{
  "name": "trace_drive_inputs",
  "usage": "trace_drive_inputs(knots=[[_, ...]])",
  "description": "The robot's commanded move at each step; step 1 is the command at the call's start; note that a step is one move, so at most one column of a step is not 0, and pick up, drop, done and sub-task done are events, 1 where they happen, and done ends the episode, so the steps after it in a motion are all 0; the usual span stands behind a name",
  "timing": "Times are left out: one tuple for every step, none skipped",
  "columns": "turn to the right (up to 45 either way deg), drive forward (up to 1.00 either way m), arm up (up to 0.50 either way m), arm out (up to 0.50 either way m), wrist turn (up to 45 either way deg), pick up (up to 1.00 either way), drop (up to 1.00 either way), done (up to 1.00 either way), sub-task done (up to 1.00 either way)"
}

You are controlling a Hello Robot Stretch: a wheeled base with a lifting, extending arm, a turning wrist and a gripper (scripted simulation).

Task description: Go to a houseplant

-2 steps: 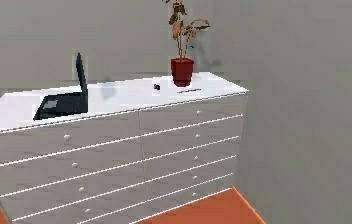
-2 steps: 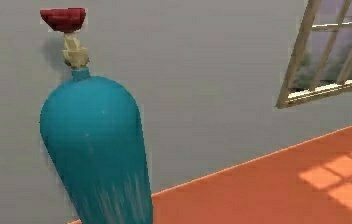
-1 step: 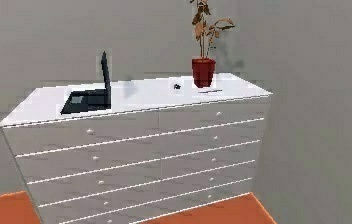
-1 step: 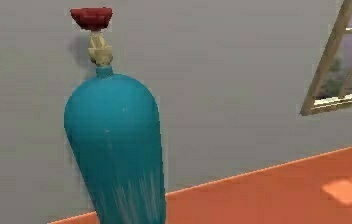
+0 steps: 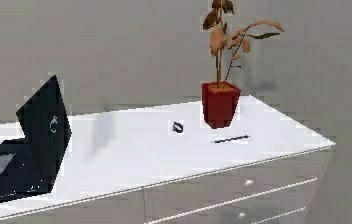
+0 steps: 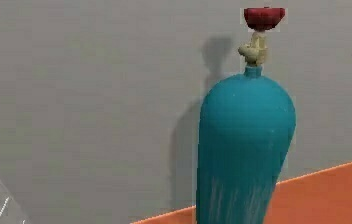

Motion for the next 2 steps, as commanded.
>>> trace_drive_inputs(knots=[[12.0,0.00,0.00,0.00,0.0,0.00,0.00,0.00,0.00],[0.0,0.00,0.00,0.00,0.0,0.00,0.00,1.00,0.00]])
